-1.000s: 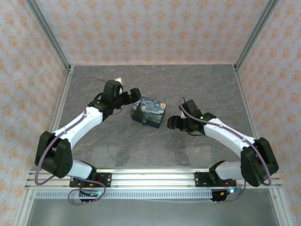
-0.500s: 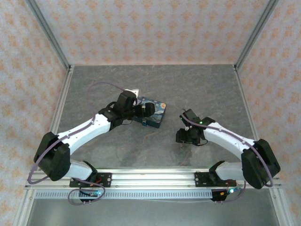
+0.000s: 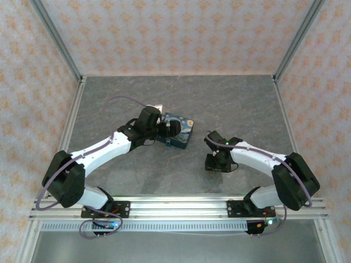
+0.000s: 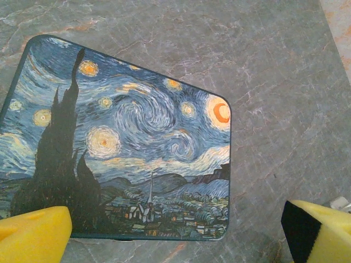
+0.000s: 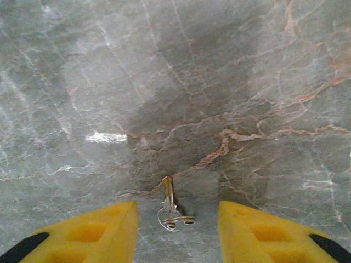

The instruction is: Unlock a padlock with a key

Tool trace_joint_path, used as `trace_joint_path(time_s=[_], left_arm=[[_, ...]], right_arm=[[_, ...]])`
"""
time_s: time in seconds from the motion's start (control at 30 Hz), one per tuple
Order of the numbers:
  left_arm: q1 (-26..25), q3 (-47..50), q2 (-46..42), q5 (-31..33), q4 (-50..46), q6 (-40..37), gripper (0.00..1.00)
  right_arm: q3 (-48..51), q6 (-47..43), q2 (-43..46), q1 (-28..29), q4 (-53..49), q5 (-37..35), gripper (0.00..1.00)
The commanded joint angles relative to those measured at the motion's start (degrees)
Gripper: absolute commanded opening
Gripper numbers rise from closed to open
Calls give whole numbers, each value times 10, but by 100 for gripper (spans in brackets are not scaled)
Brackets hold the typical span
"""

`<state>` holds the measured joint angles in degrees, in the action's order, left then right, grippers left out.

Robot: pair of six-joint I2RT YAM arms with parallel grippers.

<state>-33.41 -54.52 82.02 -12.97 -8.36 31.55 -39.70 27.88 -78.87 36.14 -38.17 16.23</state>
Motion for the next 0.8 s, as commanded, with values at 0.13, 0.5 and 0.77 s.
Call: trace_joint_path(time_s=[0.13, 0.5, 0.77], left_arm=[[-8, -10, 3, 17, -2, -6, 100], [-8, -8, 4, 20, -1, -6, 100], [-8, -10, 8, 21, -2, -6, 100]], right_arm=[[3, 31, -22, 15, -21, -29, 37], [5, 41, -28, 24, -35, -37, 30], [14, 46, -14, 24, -39, -29, 28]])
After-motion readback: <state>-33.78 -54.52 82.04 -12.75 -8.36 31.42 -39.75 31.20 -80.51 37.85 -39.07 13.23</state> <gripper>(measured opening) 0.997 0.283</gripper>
